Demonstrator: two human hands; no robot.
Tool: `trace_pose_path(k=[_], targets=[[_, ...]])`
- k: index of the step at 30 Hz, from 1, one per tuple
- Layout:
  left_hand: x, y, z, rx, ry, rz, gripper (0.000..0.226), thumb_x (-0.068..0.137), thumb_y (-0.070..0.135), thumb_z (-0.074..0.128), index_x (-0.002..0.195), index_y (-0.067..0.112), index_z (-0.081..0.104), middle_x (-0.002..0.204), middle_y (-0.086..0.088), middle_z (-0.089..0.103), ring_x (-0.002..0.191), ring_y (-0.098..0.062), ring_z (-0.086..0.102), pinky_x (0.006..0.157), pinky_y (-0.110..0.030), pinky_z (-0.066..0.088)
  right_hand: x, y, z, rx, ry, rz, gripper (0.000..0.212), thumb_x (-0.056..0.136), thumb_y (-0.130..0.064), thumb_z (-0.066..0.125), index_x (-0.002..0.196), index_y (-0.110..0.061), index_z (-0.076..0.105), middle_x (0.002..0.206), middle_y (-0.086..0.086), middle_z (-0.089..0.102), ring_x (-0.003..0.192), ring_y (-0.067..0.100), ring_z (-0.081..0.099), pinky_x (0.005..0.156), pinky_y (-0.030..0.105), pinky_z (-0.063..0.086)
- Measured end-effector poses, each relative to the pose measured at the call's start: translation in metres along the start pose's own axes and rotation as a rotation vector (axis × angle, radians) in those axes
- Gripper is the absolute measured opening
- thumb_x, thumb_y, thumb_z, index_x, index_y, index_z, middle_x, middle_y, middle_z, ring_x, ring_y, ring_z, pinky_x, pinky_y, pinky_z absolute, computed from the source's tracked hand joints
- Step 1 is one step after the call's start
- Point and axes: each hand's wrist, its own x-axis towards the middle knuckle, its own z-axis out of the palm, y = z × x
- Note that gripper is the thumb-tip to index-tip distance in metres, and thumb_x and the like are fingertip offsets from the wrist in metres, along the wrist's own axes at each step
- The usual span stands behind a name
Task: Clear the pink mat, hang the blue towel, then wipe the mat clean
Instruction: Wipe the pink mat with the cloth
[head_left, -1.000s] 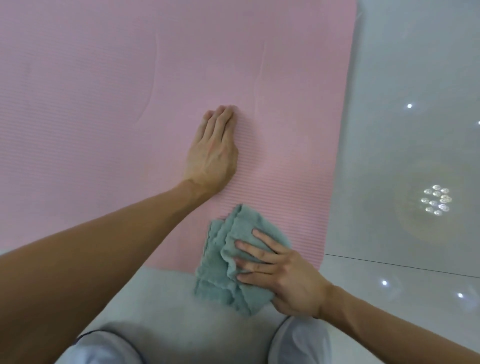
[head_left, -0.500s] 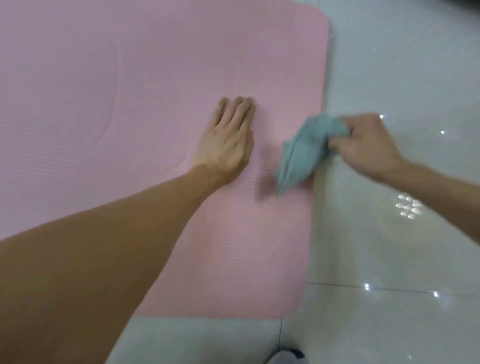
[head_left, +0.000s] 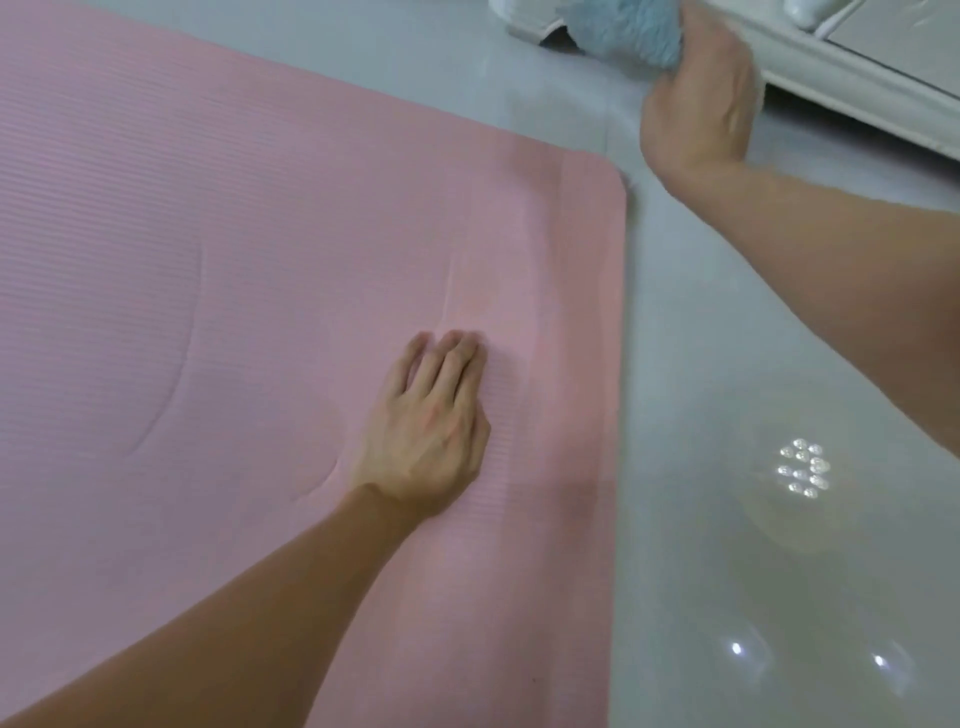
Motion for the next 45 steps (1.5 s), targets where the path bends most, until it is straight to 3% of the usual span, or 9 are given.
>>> trace_pose_path(k=[3, 5, 6, 9, 17, 27, 39, 45], targets=[[-0.001, 0.0, 0.0, 0.004, -0.002, -0.004, 0.05, 0.092, 0.02, 0.043, 0.135, -0.004, 0.052, 0.139, -0.016, 0.054, 0.13, -0.031, 0.049, 0.114, -0.047, 0.031, -0.021, -0.002, 0.039, -0.046, -0.338, -0.075, 0.044, 0.09, -0.01, 0.039, 0.131, -0.014, 0.054, 0.13, 0.016, 0.057, 0.121, 0.036, 0.051, 0.096, 0.044, 0.041], [-0.001, 0.001, 0.001, 0.014, -0.001, -0.007, 0.05, 0.092, 0.021, 0.042, 0.136, -0.003, 0.051, 0.139, -0.015, 0.053, 0.131, -0.031, 0.048, 0.115, -0.047, 0.03, -0.05, 0.0, 0.059, -0.122, -0.559, -0.076, 0.059, 0.087, -0.005, 0.041, 0.146, -0.014, 0.038, 0.149, 0.015, 0.037, 0.138, 0.034, 0.033, 0.109, 0.049, 0.033], [-0.001, 0.001, 0.001, 0.016, -0.005, -0.009, 0.05, 0.092, 0.021, 0.042, 0.136, -0.003, 0.051, 0.139, -0.015, 0.053, 0.131, -0.031, 0.048, 0.115, -0.047, 0.029, -0.06, 0.0, 0.063, -0.138, -0.584, -0.074, 0.067, 0.087, -0.003, 0.04, 0.152, -0.016, 0.028, 0.157, 0.012, 0.025, 0.144, 0.032, 0.022, 0.114, 0.049, 0.026], [0.0, 0.001, 0.002, 0.024, -0.007, -0.016, 0.05, 0.092, 0.021, 0.044, 0.136, -0.002, 0.052, 0.14, -0.014, 0.053, 0.131, -0.031, 0.048, 0.115, -0.047, 0.03, -0.064, 0.003, 0.062, -0.105, -0.569, -0.095, 0.071, 0.088, -0.002, 0.037, 0.155, -0.018, 0.02, 0.162, 0.008, 0.013, 0.148, 0.03, 0.01, 0.118, 0.048, 0.017], [0.0, 0.002, -0.001, 0.013, -0.023, -0.021, 0.051, 0.092, 0.022, 0.044, 0.136, -0.002, 0.052, 0.14, -0.014, 0.054, 0.131, -0.031, 0.049, 0.113, -0.048, 0.032, -0.116, 0.015, 0.037, -0.078, -0.586, -0.166, 0.074, 0.084, 0.003, 0.042, 0.153, -0.018, 0.026, 0.161, 0.009, 0.019, 0.149, 0.03, 0.012, 0.119, 0.045, 0.017], [-0.001, 0.003, -0.003, 0.02, -0.018, -0.016, 0.05, 0.092, 0.021, 0.044, 0.136, -0.001, 0.052, 0.138, -0.013, 0.055, 0.129, -0.03, 0.049, 0.113, -0.048, 0.032, -0.243, 0.012, -0.009, 0.062, -0.513, -0.156, 0.081, 0.068, -0.015, 0.023, 0.148, -0.014, 0.039, 0.156, 0.009, 0.03, 0.148, 0.03, 0.018, 0.118, 0.053, 0.02], [-0.001, 0.004, -0.007, 0.017, -0.014, -0.006, 0.042, 0.092, 0.021, 0.041, 0.126, 0.001, 0.056, 0.131, -0.011, 0.056, 0.122, -0.029, 0.05, 0.114, -0.045, 0.029, -0.318, 0.001, -0.044, 0.126, -0.519, -0.105, 0.074, 0.075, -0.005, 0.026, 0.147, -0.014, 0.041, 0.156, 0.009, 0.031, 0.148, 0.03, 0.019, 0.117, 0.055, 0.018], [-0.003, 0.002, -0.006, 0.062, -0.087, 0.021, 0.052, 0.095, 0.022, 0.032, 0.14, -0.002, 0.043, 0.142, -0.015, 0.047, 0.135, -0.031, 0.04, 0.118, -0.046, 0.021, -0.359, -0.006, -0.065, 0.135, -0.542, -0.101, 0.069, 0.081, -0.008, 0.032, 0.149, -0.016, 0.037, 0.157, 0.008, 0.03, 0.148, 0.029, 0.017, 0.117, 0.052, 0.016]])
